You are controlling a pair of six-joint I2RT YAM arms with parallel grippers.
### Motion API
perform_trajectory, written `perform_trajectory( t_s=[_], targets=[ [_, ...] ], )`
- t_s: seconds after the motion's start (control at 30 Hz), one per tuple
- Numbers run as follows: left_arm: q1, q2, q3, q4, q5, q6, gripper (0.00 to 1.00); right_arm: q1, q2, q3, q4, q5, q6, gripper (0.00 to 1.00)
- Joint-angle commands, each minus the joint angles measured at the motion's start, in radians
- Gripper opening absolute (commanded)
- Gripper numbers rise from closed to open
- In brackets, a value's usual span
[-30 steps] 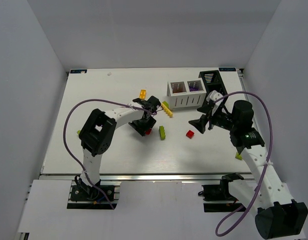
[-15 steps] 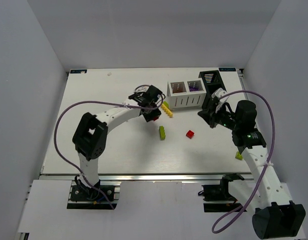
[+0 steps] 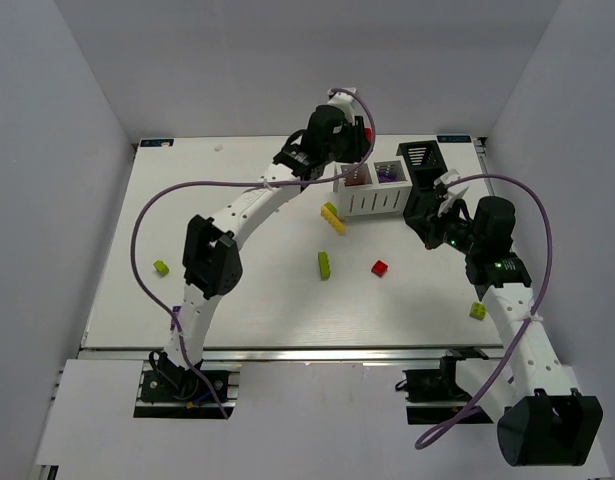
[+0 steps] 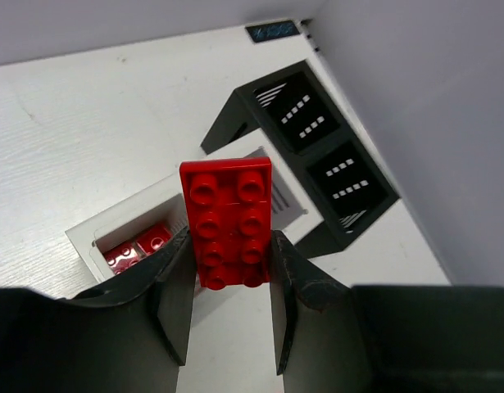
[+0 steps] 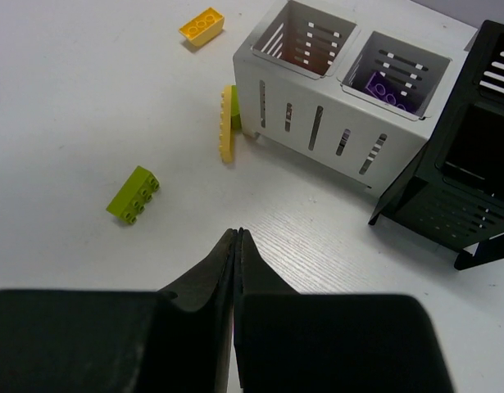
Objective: Sort the legos into containers by color
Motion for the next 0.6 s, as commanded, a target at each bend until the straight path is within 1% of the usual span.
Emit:
perform_trajectory(
  t_s=[0.0, 0.03, 0.07, 0.13, 0.23, 0.27, 0.33, 0.37, 0.4, 0.43, 0.47, 0.53, 0.57],
  targets=[
    [0.004, 0.031, 0.052, -0.05, 0.0, 0.051, 0.15, -0.014, 0.01, -0.004, 0.026, -0.006, 0.007, 0.0],
    [0.004, 0.033, 0.041, -0.027, -0.001, 0.046, 0.17, -0.014, 0.01, -0.003, 0.026, -0.003, 0.007, 0.0],
    [0.004, 0.034, 0.023, -0.02, -0.038, 0.045, 0.22, -0.019, 0.008, -0.003, 0.025, -0.003, 0.004, 0.0],
    [0.004, 0.04, 0.017, -0.014, -0.043, 0.046, 0.24, -0.026, 0.002, -0.006, 0.031, -0.005, 0.004, 0.0],
    [0.004, 0.068, 0.026, -0.022, -0.043, 0.048, 0.32, -0.032, 0.005, -0.007, 0.029, -0.012, 0.004, 0.0],
    [0.004, 0.075, 0.031, -0.023, -0.038, 0.048, 0.38, -0.032, 0.007, -0.007, 0.031, -0.014, 0.004, 0.01],
    [0.004, 0.082, 0.031, -0.025, -0.038, 0.048, 0.45, -0.037, 0.013, -0.009, 0.028, -0.018, 0.005, 0.05],
    [0.004, 0.083, 0.029, -0.026, -0.037, 0.048, 0.49, -0.04, 0.014, -0.009, 0.028, -0.018, 0.004, 0.11],
    [0.004, 0.086, 0.031, -0.025, -0.038, 0.046, 0.55, -0.04, 0.019, -0.009, 0.028, -0.023, 0.002, 0.17],
    [0.004, 0.086, 0.031, -0.025, -0.038, 0.045, 0.58, -0.043, 0.023, -0.009, 0.028, -0.028, -0.001, 0.22],
    [0.004, 0.088, 0.032, -0.028, -0.038, 0.045, 0.59, -0.045, 0.023, -0.009, 0.023, -0.035, -0.006, 0.35],
    [0.004, 0.088, 0.038, -0.029, -0.041, 0.043, 0.64, -0.046, 0.036, -0.006, 0.016, -0.067, -0.029, 0.47],
    [0.004, 0.088, 0.04, -0.03, -0.04, 0.043, 0.7, -0.046, 0.039, -0.004, 0.008, -0.081, -0.041, 0.57]
  ],
)
